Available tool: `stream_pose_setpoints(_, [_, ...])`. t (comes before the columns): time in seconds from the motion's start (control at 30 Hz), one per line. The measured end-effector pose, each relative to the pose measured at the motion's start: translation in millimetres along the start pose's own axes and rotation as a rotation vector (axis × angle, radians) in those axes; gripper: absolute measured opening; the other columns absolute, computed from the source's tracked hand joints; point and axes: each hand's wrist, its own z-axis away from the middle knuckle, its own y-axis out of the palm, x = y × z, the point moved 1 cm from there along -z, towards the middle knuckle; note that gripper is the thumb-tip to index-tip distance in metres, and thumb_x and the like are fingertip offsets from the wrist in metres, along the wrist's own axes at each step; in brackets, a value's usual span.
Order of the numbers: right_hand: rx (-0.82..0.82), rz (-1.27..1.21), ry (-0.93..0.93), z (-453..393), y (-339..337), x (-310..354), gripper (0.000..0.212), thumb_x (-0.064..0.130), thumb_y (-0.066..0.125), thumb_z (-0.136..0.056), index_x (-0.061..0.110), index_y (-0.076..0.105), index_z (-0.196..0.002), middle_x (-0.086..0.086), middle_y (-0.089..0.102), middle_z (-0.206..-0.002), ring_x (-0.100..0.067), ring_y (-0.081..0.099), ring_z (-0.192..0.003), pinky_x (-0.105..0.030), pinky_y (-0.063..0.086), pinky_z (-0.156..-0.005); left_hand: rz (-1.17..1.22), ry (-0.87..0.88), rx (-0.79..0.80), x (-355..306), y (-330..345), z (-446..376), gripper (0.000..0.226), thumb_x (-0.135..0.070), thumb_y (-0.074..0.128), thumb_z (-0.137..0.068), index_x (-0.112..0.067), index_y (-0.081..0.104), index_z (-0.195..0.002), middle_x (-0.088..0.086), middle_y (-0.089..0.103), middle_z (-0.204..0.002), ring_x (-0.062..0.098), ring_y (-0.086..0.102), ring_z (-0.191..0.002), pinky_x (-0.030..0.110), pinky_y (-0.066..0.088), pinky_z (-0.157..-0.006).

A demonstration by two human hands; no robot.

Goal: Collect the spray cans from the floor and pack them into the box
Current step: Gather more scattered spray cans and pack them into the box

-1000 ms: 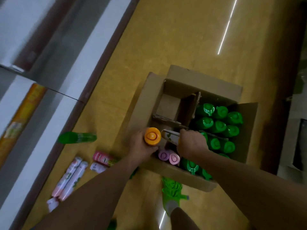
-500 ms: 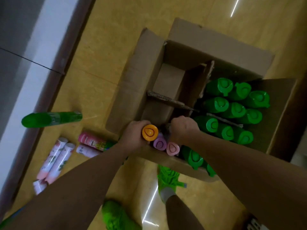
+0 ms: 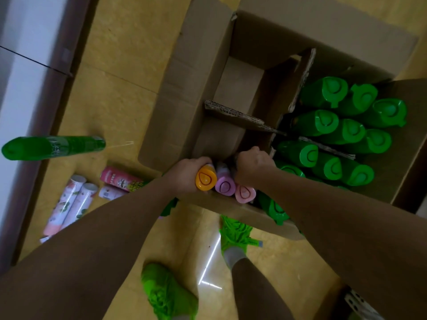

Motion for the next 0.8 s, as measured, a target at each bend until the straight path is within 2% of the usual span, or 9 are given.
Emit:
stream_pose_setpoints(0.1, [-0.005, 0.010, 0.006, -2, 0, 3, 0.044, 0.040, 0.059, -0.093, 0.015, 0.059, -0.128, -0.019, 0.046, -0.121, -0.035, 0.054, -0.105, -0.034, 0.042, -0.072, -0.029, -0.022, 0.077, -1, -4, -5, 0.089, -0.030, 0.095, -0.057, -0.019, 0.051, -0.133, 0.005, 0.062, -0.126, 0.025, 0.060, -0.114, 0.038, 0.049, -0.095])
stream_pose_setpoints(0.17, [0.006, 0.016, 0.009, -2, -1, 4, 0.045, 0.040, 0.058, -0.093, 0.014, 0.058, -0.129, -0.018, 0.045, -0.122, -0.035, 0.053, -0.107, -0.035, 0.042, -0.073, -0.077, 0.002, 0.091, 0, -6, -8, 0.089, -0.027, 0.095, -0.054, -0.017, 0.054, -0.132, 0.005, 0.052, -0.128, 0.025, 0.056, -0.114, 0.033, 0.046, -0.098])
stream_pose_setpoints(0.27, [0.018, 0.017, 0.017, 0, -2, 3, 0.045, 0.041, 0.057, -0.093, 0.016, 0.057, -0.131, -0.018, 0.045, -0.123, -0.035, 0.052, -0.108, -0.035, 0.040, -0.074, -0.136, -0.026, 0.124, 0, -5, -6, 0.103, -0.031, 0.096, -0.053, -0.018, 0.046, -0.142, 0.004, 0.040, -0.134, 0.025, 0.051, -0.118, 0.028, 0.040, -0.099])
stream_pose_setpoints(0.33, [0.018, 0.020, 0.017, 1, -1, 2, 0.045, 0.041, 0.056, -0.094, 0.016, 0.057, -0.131, -0.017, 0.044, -0.123, -0.035, 0.051, -0.109, -0.035, 0.040, -0.075, -0.130, -0.033, 0.116, 1, -4, -4, 0.106, -0.035, 0.096, -0.052, -0.022, 0.044, -0.143, 0.004, 0.042, -0.134, 0.025, 0.050, -0.118, 0.028, 0.040, -0.098])
stream_pose_setpoints(0.6, [0.056, 0.022, 0.007, 5, -5, 1, 0.047, 0.044, 0.056, -0.092, 0.018, 0.056, -0.131, -0.016, 0.043, -0.125, -0.035, 0.046, -0.114, -0.037, 0.039, -0.078, -0.147, 0.025, 0.101, 0, -7, -5, 0.088, -0.029, 0.094, -0.056, -0.019, 0.056, -0.135, 0.005, 0.056, -0.129, 0.023, 0.054, -0.118, 0.021, 0.034, -0.090])
stream_pose_setpoints(0.7, [0.079, 0.090, 0.012, 7, -9, 2, 0.055, 0.054, 0.049, -0.089, 0.021, 0.053, -0.133, -0.016, 0.045, -0.129, -0.034, 0.040, -0.119, -0.041, 0.040, -0.086, -0.180, 0.024, 0.117, -4, -9, -5, 0.090, -0.026, 0.093, -0.055, -0.019, 0.054, -0.135, 0.005, 0.056, -0.130, 0.024, 0.054, -0.118, 0.025, 0.038, -0.093])
stream_pose_setpoints(0.8, [0.095, 0.134, 0.042, 13, -11, 5, 0.059, 0.056, 0.049, -0.086, 0.023, 0.051, -0.135, -0.014, 0.045, -0.132, -0.033, 0.039, -0.122, -0.044, 0.038, -0.091, -0.205, -0.005, 0.124, -7, -11, -2, 0.093, -0.024, 0.088, -0.056, -0.020, 0.049, -0.140, 0.005, 0.057, -0.132, 0.025, 0.055, -0.120, 0.032, 0.046, -0.097])
